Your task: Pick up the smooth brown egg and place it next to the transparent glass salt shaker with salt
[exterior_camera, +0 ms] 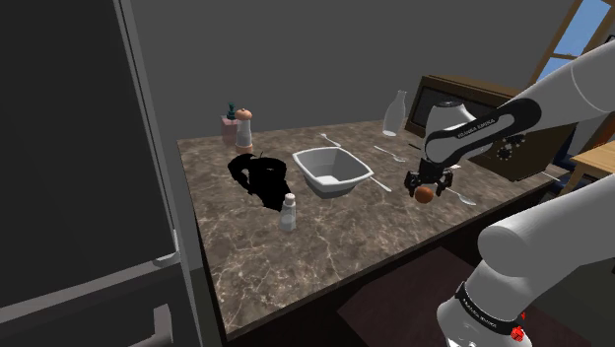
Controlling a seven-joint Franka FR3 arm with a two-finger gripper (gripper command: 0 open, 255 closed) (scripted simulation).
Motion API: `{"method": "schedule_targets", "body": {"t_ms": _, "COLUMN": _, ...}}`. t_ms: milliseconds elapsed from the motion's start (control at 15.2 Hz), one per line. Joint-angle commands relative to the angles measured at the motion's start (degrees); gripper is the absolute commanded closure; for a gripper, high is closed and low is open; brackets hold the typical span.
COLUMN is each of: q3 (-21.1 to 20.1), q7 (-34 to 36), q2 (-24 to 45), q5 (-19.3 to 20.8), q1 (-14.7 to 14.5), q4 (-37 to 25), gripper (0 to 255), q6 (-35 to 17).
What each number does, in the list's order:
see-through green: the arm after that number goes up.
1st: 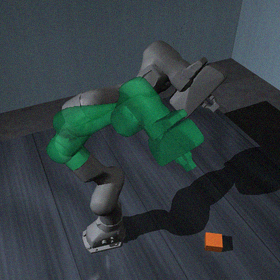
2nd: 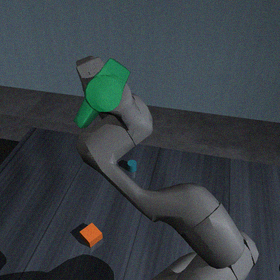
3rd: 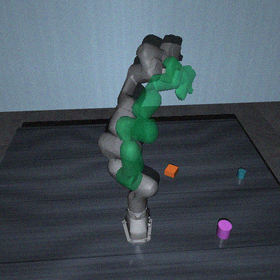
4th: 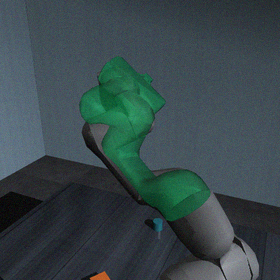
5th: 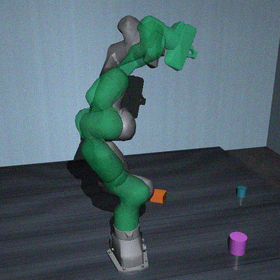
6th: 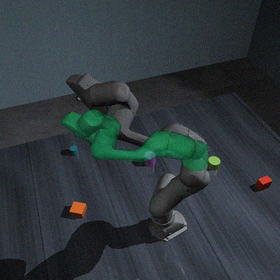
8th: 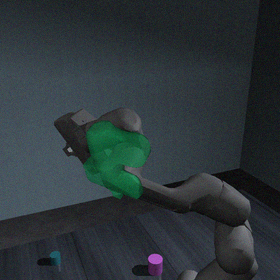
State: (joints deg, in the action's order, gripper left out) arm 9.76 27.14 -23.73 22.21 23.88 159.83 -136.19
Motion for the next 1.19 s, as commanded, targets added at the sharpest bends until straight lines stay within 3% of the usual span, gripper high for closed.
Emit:
{"method": "schedule_targets", "body": {"t_ms": 0, "q3": 0.03, "q7": 0.03, "q2": 0.16, "q5": 0.07, "q1": 0.04, "q4": 0.04, "gripper": 0, "q6": -0.23}}
{"method": "schedule_targets", "body": {"t_ms": 264, "q3": 0.03, "q7": 0.03, "q2": 0.16, "q5": 0.07, "q1": 0.04, "q4": 0.04, "gripper": 0, "q6": -0.23}}
{"method": "schedule_targets", "body": {"t_ms": 330, "q3": 0.03, "q7": 0.03, "q2": 0.16, "q5": 0.07, "q1": 0.04, "q4": 0.04, "gripper": 255, "q6": -0.23}}
{"method": "schedule_targets", "body": {"t_ms": 924, "q3": 0.04, "q7": 0.03, "q2": 0.16, "q5": 0.07, "q1": 0.03, "q4": 0.04, "gripper": 255, "q6": -0.23}}
{"method": "schedule_targets", "body": {"t_ms": 1122, "q3": -0.09, "q7": -0.77, "q2": -1.96, "q5": -0.71, "q1": -0.28, "q4": -0.92, "gripper": 255, "q6": 2.81}}
